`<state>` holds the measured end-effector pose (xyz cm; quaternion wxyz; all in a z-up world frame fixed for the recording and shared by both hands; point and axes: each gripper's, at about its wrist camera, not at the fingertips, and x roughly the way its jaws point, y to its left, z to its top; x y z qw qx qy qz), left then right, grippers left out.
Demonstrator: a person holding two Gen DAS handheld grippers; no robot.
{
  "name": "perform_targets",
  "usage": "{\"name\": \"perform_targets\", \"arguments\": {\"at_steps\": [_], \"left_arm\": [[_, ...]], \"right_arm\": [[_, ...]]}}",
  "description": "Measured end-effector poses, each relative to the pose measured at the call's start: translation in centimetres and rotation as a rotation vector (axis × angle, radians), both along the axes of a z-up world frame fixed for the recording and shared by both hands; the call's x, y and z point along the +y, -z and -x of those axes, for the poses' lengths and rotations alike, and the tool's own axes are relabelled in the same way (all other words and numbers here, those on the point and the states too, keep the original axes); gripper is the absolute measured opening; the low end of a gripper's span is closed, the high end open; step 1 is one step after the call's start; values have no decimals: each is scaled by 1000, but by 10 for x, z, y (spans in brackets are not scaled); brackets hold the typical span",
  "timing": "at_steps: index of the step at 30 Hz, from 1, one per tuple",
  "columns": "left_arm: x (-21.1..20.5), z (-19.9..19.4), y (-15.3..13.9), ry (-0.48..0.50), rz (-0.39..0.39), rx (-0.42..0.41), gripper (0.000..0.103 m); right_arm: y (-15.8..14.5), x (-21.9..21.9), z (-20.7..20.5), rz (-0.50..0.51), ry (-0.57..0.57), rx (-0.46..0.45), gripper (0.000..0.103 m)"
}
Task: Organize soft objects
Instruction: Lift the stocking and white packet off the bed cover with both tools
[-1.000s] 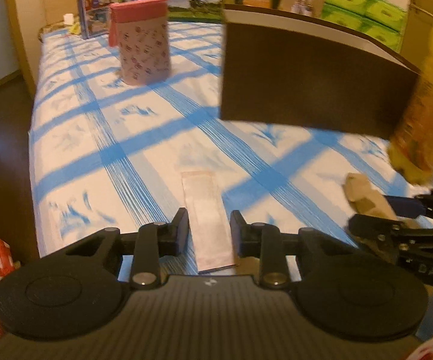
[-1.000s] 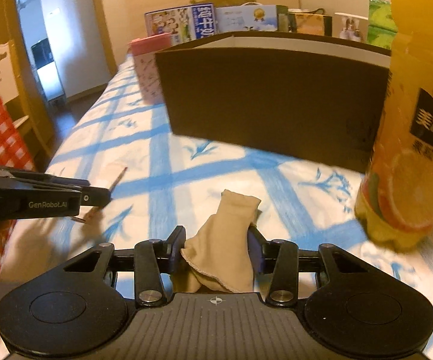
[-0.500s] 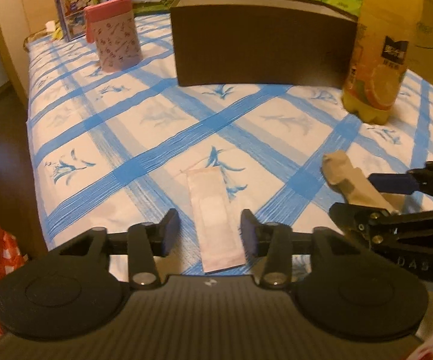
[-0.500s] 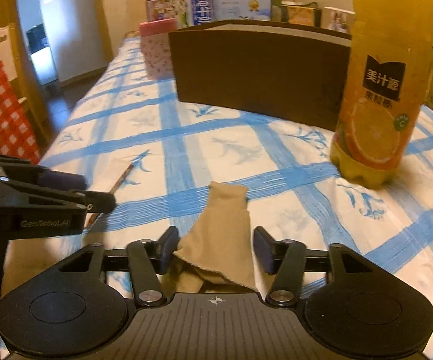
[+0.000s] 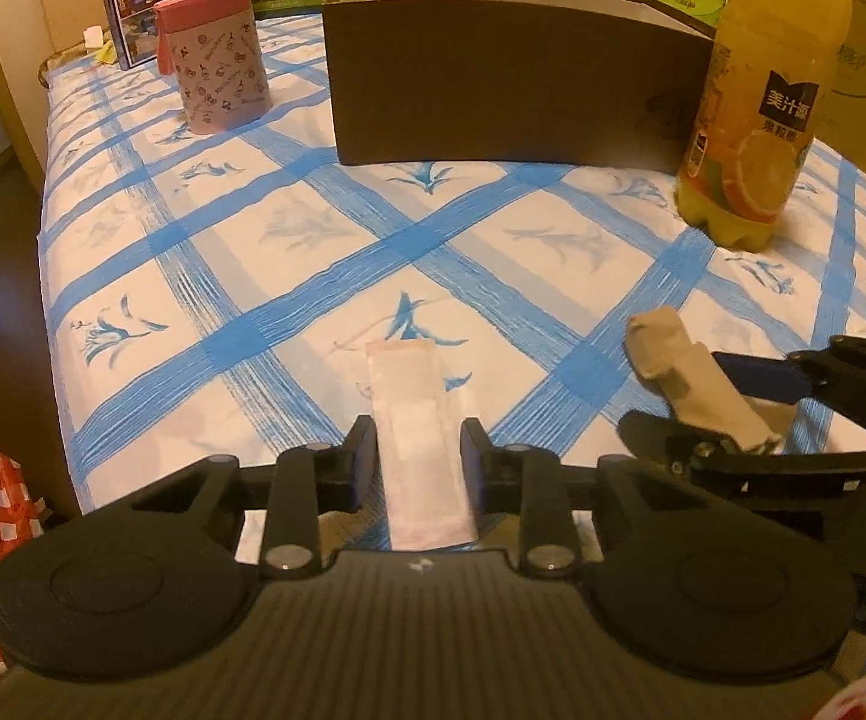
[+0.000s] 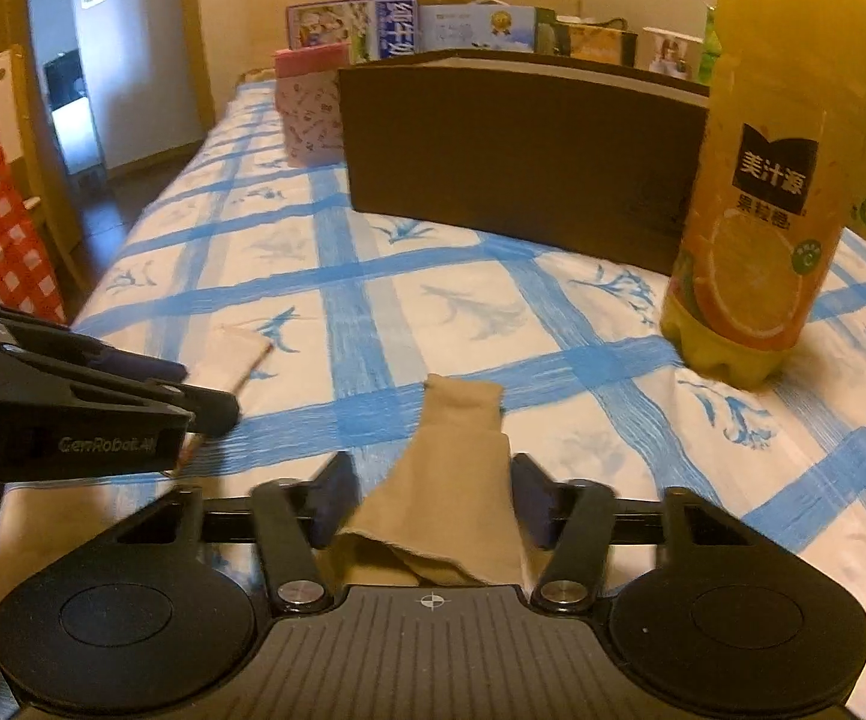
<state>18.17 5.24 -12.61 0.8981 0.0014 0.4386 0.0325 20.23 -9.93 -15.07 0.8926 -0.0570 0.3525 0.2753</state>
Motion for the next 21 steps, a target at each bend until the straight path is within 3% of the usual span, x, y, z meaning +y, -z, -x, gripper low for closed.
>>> {"name": "perform_targets", "arguments": {"at_steps": [4,7,21], "left_arm": [[-1,2,0,11,2,-9,26],[-1,3,-1,21,10,-9,26],[0,6,-7,26,14,-18,26]], "right_arm": [[-2,1,2,5,-22,-12,29],[-3,-1,2,-7,-24,-7,22],[-14,-8,-1,-49,5,-8,19]]}}
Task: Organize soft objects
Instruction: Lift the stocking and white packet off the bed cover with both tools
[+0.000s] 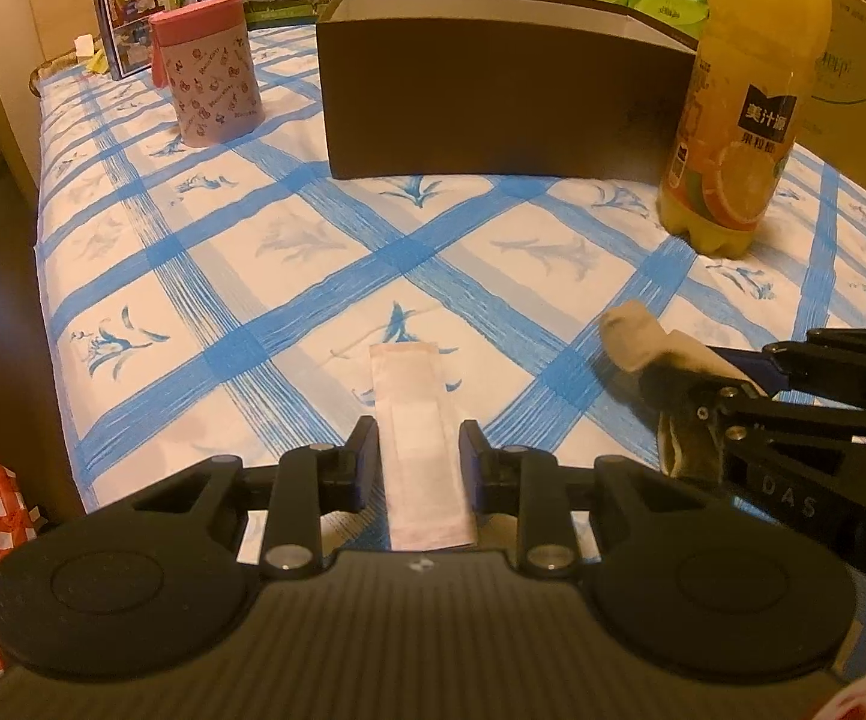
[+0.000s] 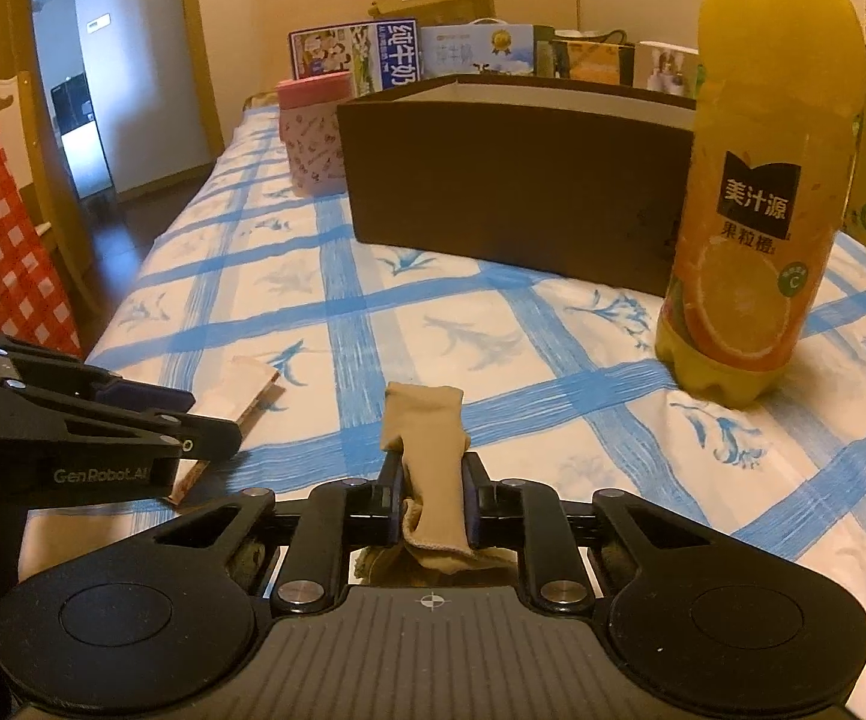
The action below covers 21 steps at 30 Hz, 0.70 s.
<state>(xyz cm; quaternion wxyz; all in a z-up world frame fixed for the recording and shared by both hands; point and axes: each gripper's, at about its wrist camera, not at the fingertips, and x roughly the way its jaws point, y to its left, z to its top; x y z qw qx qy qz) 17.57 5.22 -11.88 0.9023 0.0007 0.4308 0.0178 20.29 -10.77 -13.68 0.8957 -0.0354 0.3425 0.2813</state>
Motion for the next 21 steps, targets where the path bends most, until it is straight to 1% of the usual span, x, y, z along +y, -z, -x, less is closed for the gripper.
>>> {"name": "perform_targets", "arguments": {"at_steps": [11,21], "left_arm": [[7,1,-12,-13,1,-25,26],[18,-5,-29,-36,-8,-78,26]], "right_arm": [[-10,-6,-5,-12,29,-21,19],[-26,-9,-14,-44,55,-56,19]]}}
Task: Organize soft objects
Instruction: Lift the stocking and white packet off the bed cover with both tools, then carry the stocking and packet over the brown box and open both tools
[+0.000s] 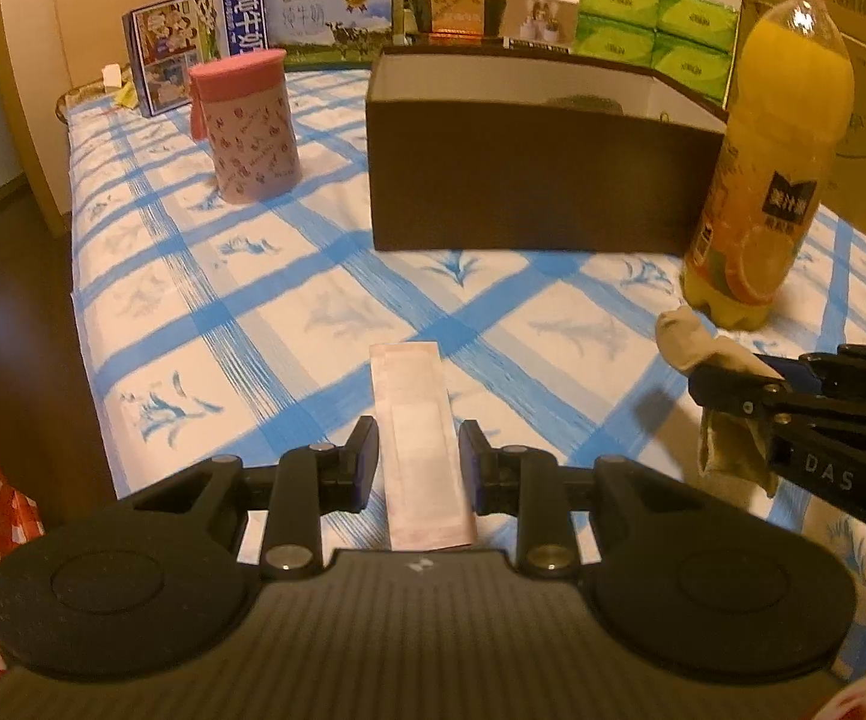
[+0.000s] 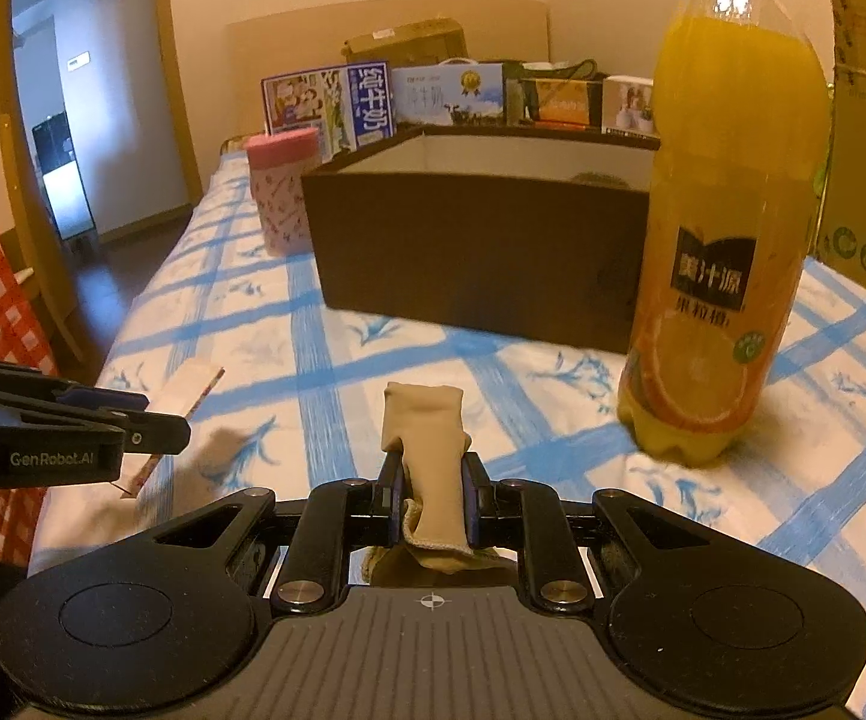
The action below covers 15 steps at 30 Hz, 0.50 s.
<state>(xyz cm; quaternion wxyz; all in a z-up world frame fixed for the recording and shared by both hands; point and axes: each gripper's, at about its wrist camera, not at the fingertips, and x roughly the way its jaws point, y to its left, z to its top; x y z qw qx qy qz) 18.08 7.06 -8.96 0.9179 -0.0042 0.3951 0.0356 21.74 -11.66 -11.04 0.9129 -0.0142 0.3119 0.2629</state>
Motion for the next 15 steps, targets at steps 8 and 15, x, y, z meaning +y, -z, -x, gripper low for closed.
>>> {"name": "perform_targets", "arguments": {"at_steps": [8,15], "left_arm": [[6,-11,-16,-5,-11,-48,26],[7,-29,-38,12,-32,-117,26]], "right_arm": [[-15,6,-12,-24,5,-36,19],[-38,16,-36,-58,24,-98,19]]}}
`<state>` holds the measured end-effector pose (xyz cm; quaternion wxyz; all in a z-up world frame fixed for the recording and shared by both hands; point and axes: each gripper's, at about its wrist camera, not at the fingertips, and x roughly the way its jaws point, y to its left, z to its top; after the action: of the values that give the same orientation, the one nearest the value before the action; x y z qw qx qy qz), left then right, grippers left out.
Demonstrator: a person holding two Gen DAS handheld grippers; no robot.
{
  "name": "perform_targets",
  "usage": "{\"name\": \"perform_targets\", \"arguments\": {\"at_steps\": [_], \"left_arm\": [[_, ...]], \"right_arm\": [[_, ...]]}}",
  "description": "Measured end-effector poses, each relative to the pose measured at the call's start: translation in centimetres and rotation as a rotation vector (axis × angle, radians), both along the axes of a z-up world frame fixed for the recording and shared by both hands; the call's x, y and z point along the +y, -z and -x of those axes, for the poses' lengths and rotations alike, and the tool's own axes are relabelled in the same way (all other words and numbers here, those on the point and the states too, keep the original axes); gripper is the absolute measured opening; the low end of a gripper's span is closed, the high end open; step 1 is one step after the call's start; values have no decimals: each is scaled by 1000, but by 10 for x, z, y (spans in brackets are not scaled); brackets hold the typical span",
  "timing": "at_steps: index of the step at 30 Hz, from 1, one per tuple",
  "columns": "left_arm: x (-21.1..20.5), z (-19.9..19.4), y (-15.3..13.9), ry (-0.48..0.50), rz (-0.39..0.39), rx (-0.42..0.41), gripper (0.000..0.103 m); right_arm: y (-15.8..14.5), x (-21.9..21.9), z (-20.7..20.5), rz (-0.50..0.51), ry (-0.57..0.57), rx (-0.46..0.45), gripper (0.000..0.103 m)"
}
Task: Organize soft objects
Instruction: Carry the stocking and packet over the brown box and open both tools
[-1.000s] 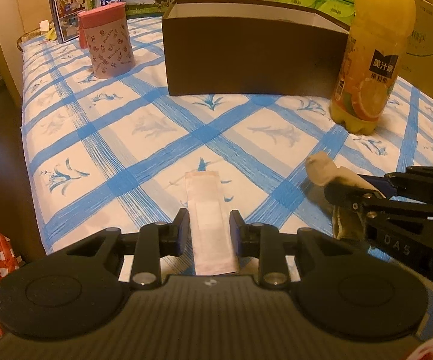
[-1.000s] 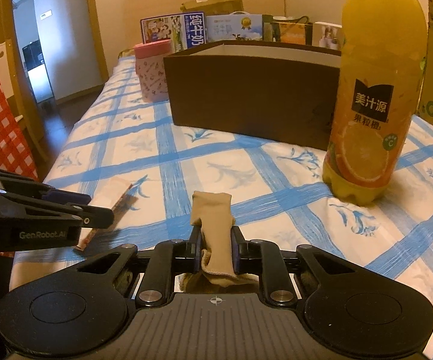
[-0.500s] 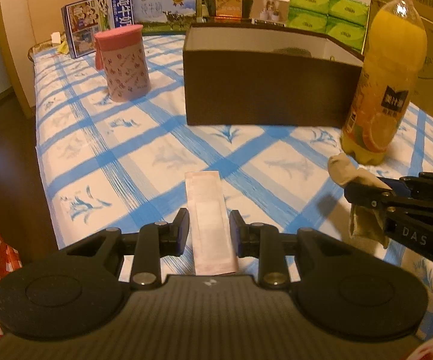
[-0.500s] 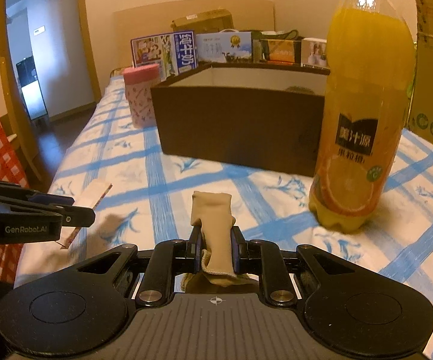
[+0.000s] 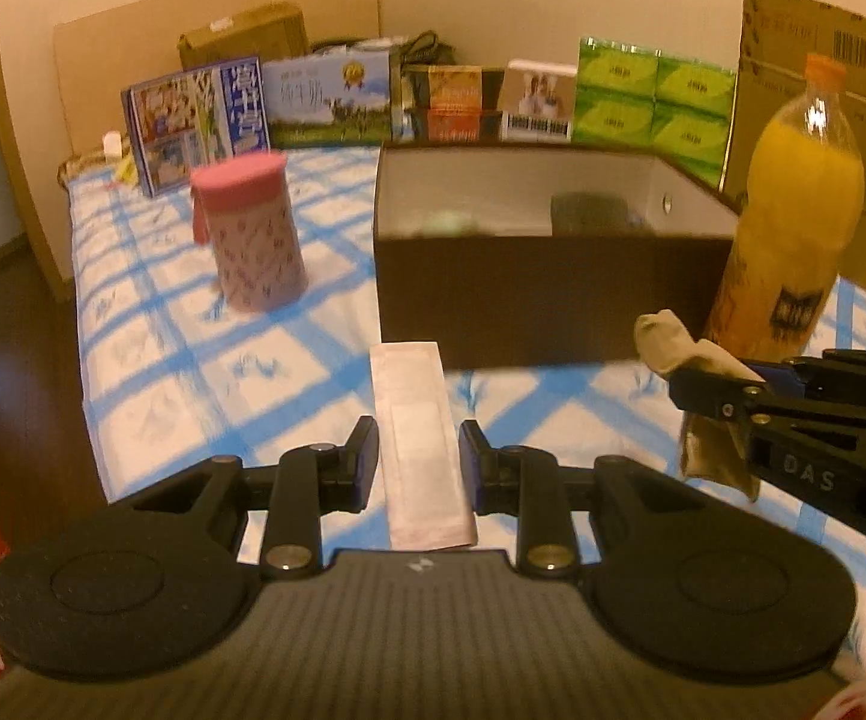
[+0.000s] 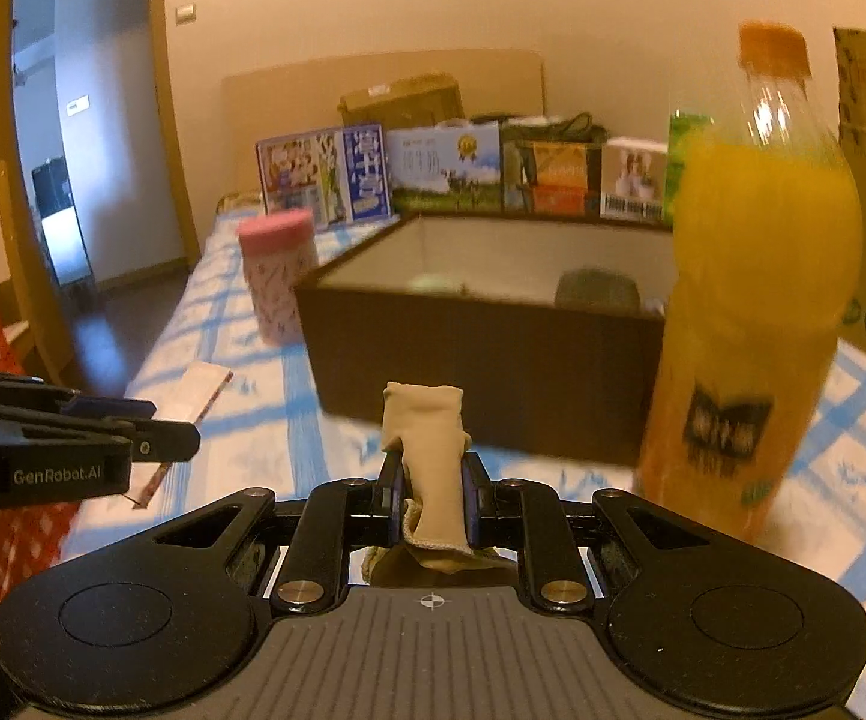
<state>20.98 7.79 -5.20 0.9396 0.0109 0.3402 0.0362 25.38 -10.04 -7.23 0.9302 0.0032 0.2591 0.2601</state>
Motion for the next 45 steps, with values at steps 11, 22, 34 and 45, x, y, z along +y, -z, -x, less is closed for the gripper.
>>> {"name": "perform_targets", "arguments": {"at_steps": [11,22,34,45], "left_arm": [[5,-48,-45,46,-13,-123,26],[10,-98,-62,101,-53,-145,26],[25,-187,-76,174,22,-79,26],[34,-264,-47,182,77,51,26]], "right_arm": [[-35,22,-45,-33,22,-84,19],[-58,35,-103,-50,70,-58,19],[-66,43,-200,-53,130,94,19],[-39,35,-268,-120,242,283,19]]}}
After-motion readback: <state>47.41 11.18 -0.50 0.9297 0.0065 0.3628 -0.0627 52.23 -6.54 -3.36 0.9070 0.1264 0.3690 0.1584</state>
